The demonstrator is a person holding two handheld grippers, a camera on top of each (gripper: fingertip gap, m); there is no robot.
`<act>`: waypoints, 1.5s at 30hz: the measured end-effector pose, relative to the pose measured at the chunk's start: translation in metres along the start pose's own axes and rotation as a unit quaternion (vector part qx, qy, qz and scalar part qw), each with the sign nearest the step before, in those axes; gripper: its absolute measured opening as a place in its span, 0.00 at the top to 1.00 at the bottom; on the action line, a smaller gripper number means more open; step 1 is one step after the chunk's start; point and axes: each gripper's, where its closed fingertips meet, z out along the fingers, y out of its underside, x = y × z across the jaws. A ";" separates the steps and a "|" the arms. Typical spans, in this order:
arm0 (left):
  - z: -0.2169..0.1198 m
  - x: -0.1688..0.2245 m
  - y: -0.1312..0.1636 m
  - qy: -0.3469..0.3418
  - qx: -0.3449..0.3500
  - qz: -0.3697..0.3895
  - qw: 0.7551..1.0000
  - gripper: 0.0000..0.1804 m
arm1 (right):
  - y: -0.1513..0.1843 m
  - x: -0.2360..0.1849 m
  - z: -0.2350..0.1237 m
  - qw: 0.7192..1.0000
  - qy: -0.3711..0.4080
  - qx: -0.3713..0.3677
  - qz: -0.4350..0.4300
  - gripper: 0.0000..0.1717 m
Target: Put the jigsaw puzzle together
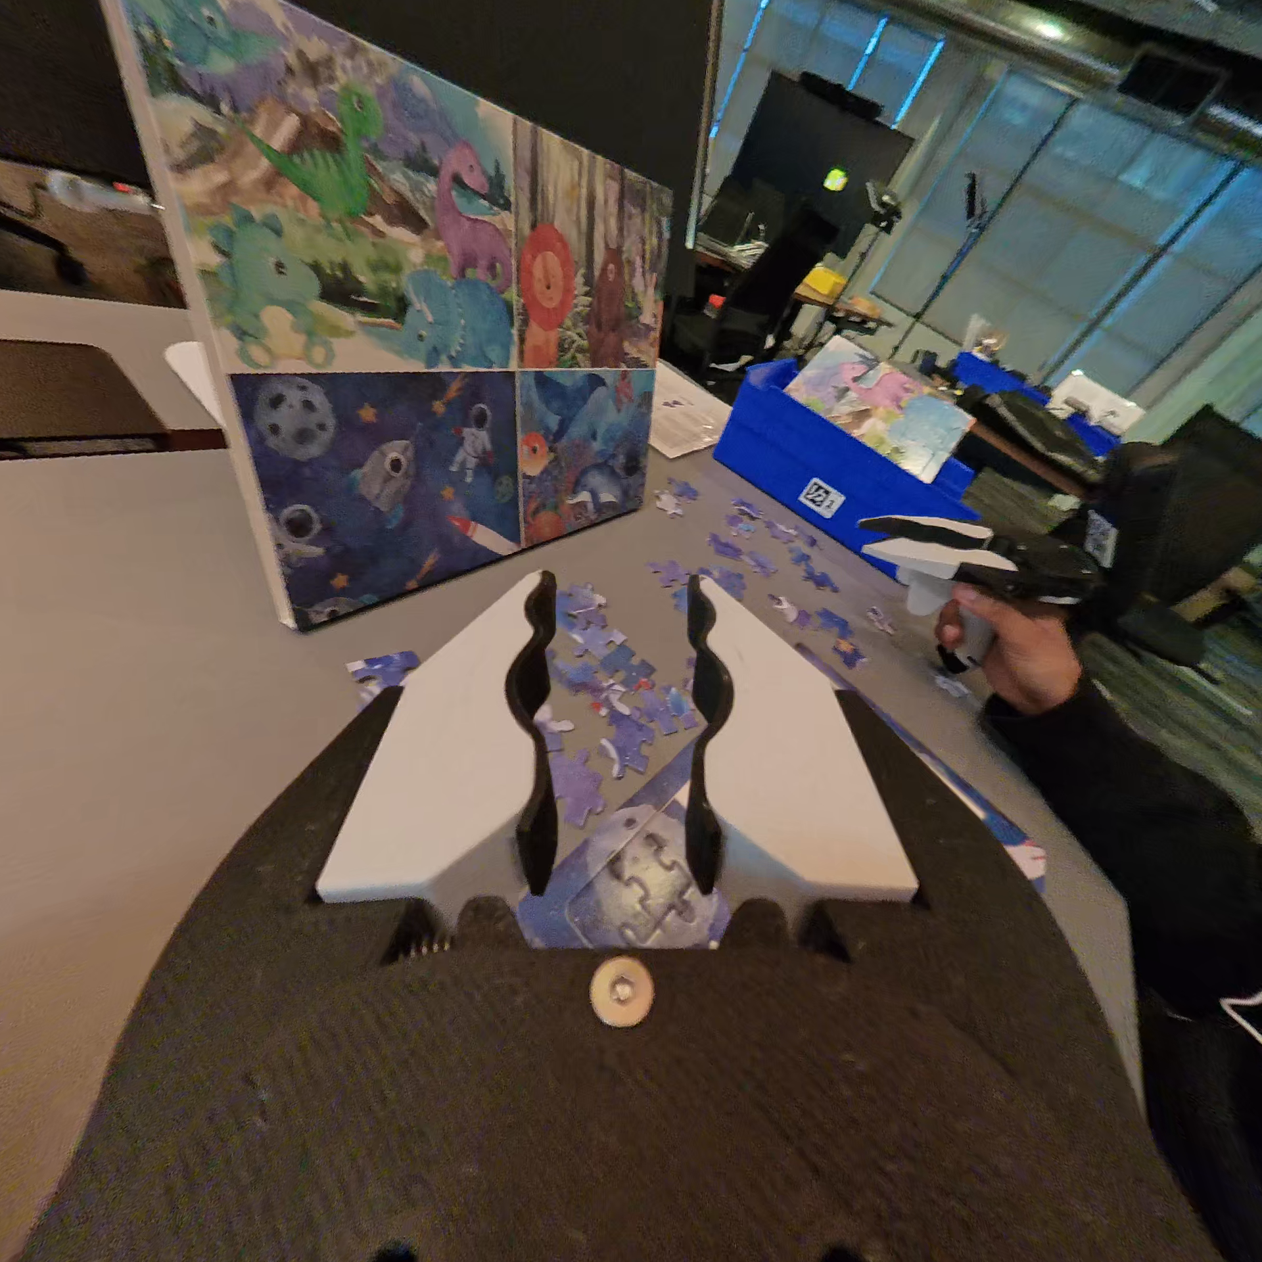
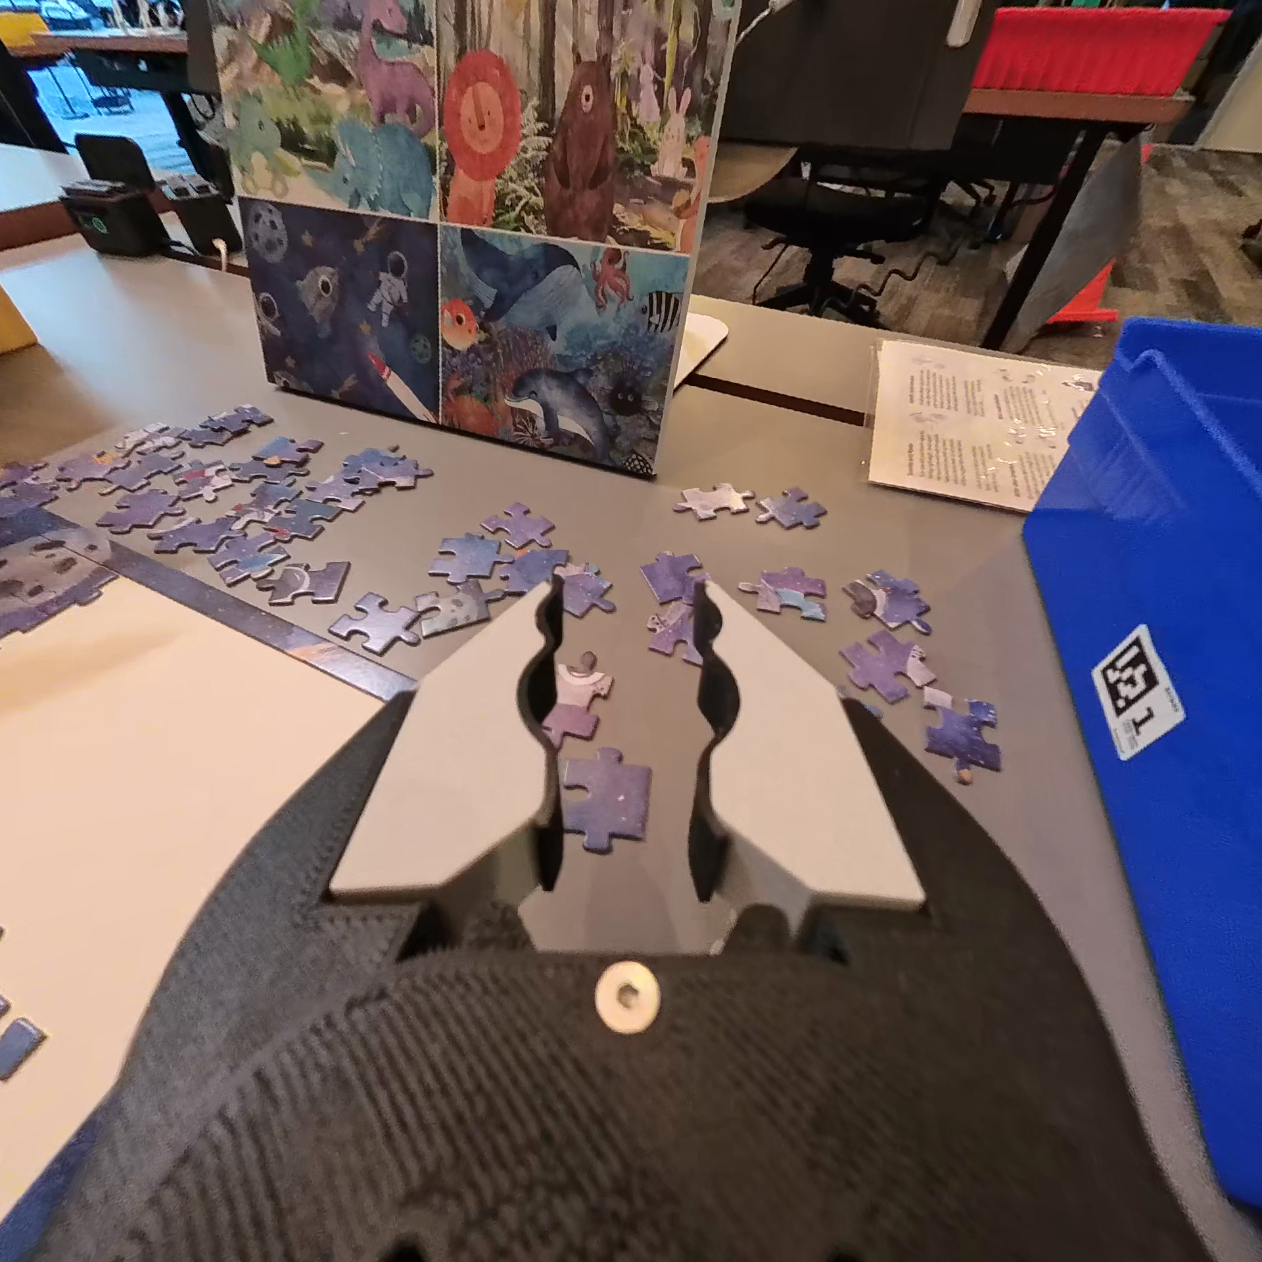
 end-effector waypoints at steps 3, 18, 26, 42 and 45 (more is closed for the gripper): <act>-0.005 -0.010 0.002 -0.020 -0.011 0.006 1.000 0.80 | -0.001 0.001 0.000 1.000 0.004 0.003 -0.006 0.79; -0.038 -0.080 0.014 -0.292 -0.137 0.228 0.919 1.00 | -0.055 -0.059 0.012 0.995 -0.050 0.090 0.015 0.79; -0.054 -0.091 0.028 -0.280 -0.185 0.204 0.920 1.00 | -0.109 -0.185 0.063 0.974 -0.179 0.098 -0.099 0.76; -0.037 -0.093 0.059 -0.245 -0.237 0.183 0.922 0.94 | -0.082 -0.098 0.056 0.986 -0.119 0.115 -0.016 0.81; -0.036 -0.093 0.057 -0.250 -0.233 0.189 0.921 0.93 | -0.081 -0.095 0.054 0.985 -0.122 0.118 -0.002 0.82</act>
